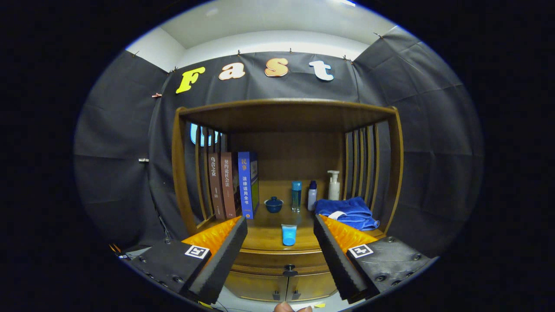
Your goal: Pull open the drawer, take out the items inside it, and place them on the countertop above the cabinet.
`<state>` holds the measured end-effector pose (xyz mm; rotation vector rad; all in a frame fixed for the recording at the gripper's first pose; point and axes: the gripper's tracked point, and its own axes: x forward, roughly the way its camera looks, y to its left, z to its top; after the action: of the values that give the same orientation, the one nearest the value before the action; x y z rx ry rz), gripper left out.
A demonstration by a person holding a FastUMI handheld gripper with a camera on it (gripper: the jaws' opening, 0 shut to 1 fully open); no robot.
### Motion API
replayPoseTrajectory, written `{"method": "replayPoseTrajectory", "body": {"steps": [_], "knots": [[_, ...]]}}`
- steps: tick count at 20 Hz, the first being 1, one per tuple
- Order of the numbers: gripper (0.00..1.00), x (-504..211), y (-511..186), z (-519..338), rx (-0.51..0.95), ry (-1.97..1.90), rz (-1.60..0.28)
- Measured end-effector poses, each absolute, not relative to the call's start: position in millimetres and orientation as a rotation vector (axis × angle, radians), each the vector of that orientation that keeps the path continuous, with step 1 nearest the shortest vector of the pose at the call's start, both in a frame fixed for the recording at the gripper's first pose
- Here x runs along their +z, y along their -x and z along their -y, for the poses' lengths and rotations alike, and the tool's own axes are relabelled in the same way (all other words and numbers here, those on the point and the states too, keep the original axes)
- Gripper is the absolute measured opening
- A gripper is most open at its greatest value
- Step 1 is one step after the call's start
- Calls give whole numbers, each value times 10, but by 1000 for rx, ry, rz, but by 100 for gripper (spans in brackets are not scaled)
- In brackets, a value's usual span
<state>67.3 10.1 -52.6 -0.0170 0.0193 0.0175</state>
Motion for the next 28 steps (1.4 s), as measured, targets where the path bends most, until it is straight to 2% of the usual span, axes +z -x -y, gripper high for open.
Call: {"method": "replayPoseTrajectory", "body": {"steps": [9, 16, 28], "knots": [[100, 22, 18, -194, 31, -12, -10], [100, 15, -46, -22, -9, 25, 9], [100, -40, -16, -180, 3, 34, 3]]}}
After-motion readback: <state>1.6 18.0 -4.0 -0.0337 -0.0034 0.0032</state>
